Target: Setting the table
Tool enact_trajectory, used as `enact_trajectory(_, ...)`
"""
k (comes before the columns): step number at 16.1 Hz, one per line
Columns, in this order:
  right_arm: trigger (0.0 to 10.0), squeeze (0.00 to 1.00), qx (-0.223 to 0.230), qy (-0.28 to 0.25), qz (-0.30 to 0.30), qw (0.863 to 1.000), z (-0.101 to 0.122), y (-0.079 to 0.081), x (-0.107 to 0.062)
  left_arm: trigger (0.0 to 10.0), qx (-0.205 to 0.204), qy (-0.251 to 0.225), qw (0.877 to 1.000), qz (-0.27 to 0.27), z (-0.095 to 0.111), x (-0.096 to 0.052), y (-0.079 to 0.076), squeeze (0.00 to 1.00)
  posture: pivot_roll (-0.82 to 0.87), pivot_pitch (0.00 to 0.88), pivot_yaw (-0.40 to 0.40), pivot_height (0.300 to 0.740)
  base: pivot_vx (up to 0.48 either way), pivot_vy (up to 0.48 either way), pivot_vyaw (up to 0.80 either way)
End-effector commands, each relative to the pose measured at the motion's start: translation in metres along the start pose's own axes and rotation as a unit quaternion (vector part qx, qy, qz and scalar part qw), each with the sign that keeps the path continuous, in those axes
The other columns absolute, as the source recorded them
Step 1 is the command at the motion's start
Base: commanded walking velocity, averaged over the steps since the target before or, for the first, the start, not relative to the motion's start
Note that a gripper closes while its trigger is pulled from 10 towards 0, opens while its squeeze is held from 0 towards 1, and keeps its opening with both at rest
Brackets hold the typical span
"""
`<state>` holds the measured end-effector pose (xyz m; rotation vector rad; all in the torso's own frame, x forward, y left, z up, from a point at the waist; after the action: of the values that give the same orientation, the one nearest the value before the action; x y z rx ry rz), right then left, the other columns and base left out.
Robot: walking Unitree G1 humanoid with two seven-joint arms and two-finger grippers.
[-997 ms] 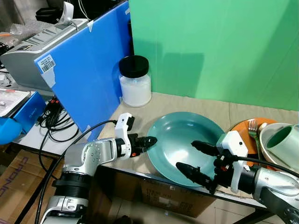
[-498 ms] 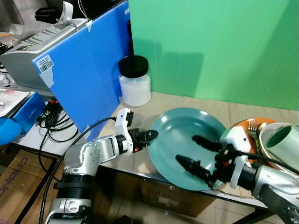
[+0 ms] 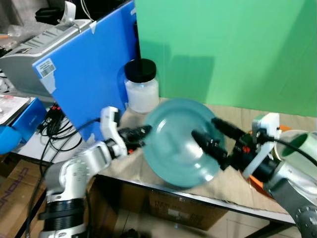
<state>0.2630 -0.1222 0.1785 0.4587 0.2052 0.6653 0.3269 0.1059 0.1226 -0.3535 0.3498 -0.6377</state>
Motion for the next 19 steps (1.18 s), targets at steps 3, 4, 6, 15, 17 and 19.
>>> enact_trajectory(3, 10.0, 1.0, 0.049, -0.002, -0.067, 0.997, -0.003, -0.026, 0.006, 0.0, 0.013, -0.079, 0.996, -0.029, 0.032, -0.013, -0.004, 0.0, 0.08, 0.0, 0.054, 0.74, 0.0, 0.0, 0.0)
enact_trajectory(4, 10.0, 1.0, 0.063, -0.009, -0.07, 0.996, -0.002, -0.027, 0.007, 0.0, 0.015, -0.091, 0.995, -0.036, 0.036, -0.015, -0.007, 0.0, 0.08, 0.0, 0.054, 0.74, 0.0, 0.0, 0.0)
enact_trajectory(6, 10.0, 1.0, 0.122, -0.047, -0.085, 0.988, 0.005, -0.035, 0.01, 0.0, 0.02, -0.137, 0.988, -0.071, 0.054, -0.023, -0.019, 0.0, 0.08, 0.0, 0.053, 0.74, 0.0, 0.0, 0.0)
enact_trajectory(15, 10.0, 0.0, 0.221, -0.062, -0.098, 0.968, 0.002, -0.048, 0.0, 0.0, 0.002, -0.206, 0.974, -0.096, 0.079, -0.036, -0.021, 0.0, 0.08, 0.0, 0.052, 0.74, 0.0, 0.0, 0.0)
enact_trajectory(17, 10.0, 0.0, 0.226, -0.067, -0.104, 0.966, 0.004, -0.052, -0.002, 0.0, 0.001, -0.21, 0.973, -0.096, 0.081, -0.038, -0.019, 0.0, 0.08, 0.0, 0.05, 0.74, 0.0, 0.0, 0.0)
enact_trajectory(19, 10.0, 0.0, 0.244, -0.066, -0.08, 0.964, 0.004, -0.045, 0.0, 0.0, -0.004, -0.208, 0.973, -0.103, 0.08, -0.037, -0.022, 0.0, 0.08, 0.0, 0.049, 0.74, 0.0, 0.0, 0.0)
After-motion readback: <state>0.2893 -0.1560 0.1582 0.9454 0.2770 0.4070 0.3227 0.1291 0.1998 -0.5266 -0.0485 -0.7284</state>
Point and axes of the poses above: a point about 5 cm out from each wrist's last joint towards the gripper, its own x axis pointing out of the wrist towards the gripper, its own z axis along the axis of the wrist's last joint, y = z × x, the point moved 6 cm from there along x, pointing out of the wrist towards the gripper, and after that the axes turned 14 degrees about x, right-handed, at the moved point
